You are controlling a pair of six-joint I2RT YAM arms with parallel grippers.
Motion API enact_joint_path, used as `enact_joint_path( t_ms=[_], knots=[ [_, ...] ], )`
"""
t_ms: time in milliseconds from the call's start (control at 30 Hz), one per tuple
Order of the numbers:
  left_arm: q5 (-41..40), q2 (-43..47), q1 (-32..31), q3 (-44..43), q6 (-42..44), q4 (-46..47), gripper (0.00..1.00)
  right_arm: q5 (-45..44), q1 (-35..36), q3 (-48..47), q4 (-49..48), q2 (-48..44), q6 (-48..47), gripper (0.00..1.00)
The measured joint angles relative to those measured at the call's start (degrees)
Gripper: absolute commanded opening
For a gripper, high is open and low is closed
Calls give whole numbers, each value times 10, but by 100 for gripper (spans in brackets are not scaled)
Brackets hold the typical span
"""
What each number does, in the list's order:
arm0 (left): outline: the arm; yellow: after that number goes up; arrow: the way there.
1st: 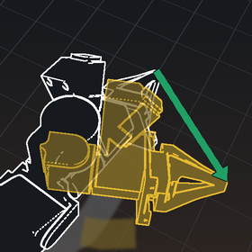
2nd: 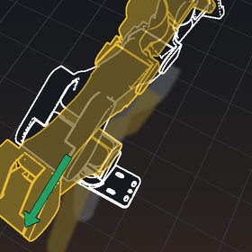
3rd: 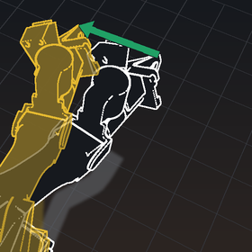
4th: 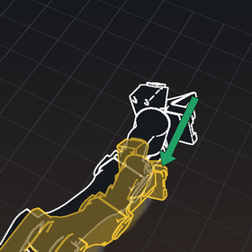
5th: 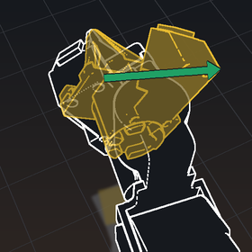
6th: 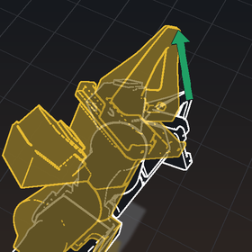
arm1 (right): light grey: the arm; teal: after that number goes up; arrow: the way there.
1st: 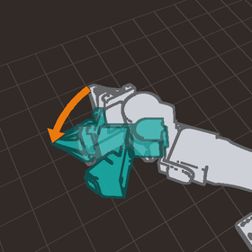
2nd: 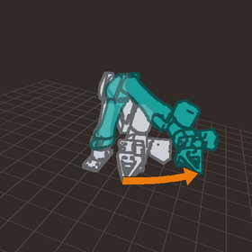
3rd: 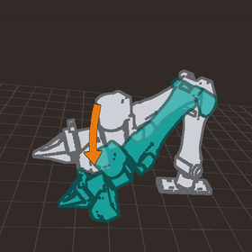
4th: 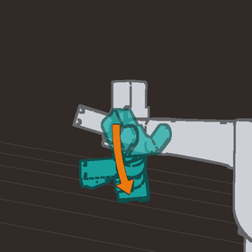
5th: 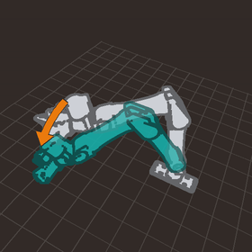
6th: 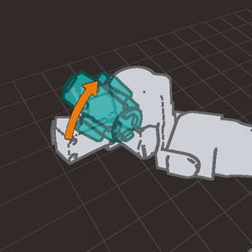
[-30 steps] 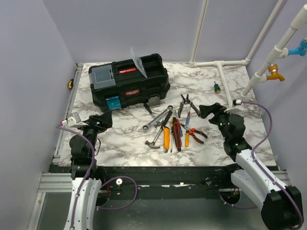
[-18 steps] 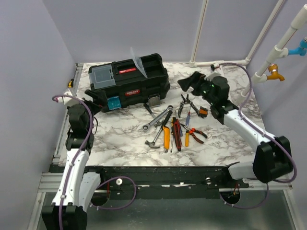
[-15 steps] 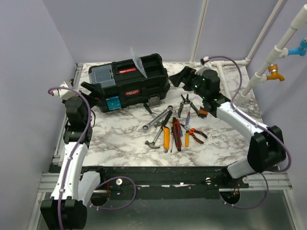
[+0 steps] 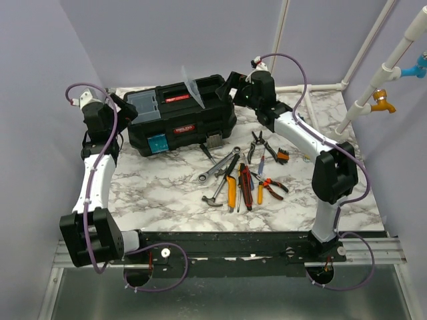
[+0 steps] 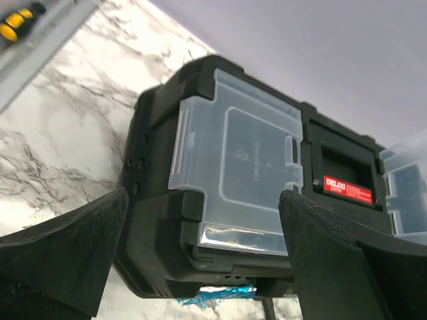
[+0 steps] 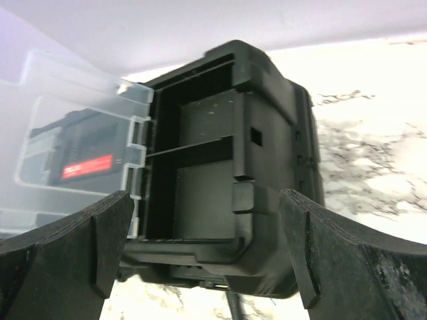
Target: Pack the tool kit
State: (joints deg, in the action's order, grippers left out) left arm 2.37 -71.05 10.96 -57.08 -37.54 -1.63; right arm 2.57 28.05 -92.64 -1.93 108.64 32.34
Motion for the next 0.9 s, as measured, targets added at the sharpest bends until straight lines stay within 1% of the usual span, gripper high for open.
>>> enact_joint_path(
  t_ms=[133,300,333,400,433,500,567,600,700,733,800,900],
  knots=[
    [41,-46,2,-14,0,-9,98,-47,1,-16,34,14,-20,94],
    [97,-93,2,-19,-9,-6,88,-78,1,-27,63,38,-42,88],
    [106,-98,2,-17,-12,4,87,-81,1,-38,69,50,-46,87],
    [120,-100,8,0,-25,38,83,-91,1,-62,82,77,-50,78],
    [120,-99,8,7,-29,49,84,-93,1,-72,82,87,-50,75],
    [116,-89,3,37,-41,92,83,-102,-1,-90,87,99,-56,74],
    [103,-65,-16,76,-51,130,83,-103,-4,-103,96,105,-63,76],
    [98,-54,-26,92,-54,141,83,-101,-6,-112,102,110,-67,78],
    [80,0,-82,150,-63,165,83,-101,-19,-143,122,123,-87,90],
    [79,14,-98,161,-65,165,83,-100,-26,-147,126,123,-92,93],
    [80,42,-131,181,-71,163,84,-107,-38,-149,133,120,-104,95],
    [79,79,-152,201,-74,151,86,-126,-42,-142,143,101,-122,96]
  ],
)
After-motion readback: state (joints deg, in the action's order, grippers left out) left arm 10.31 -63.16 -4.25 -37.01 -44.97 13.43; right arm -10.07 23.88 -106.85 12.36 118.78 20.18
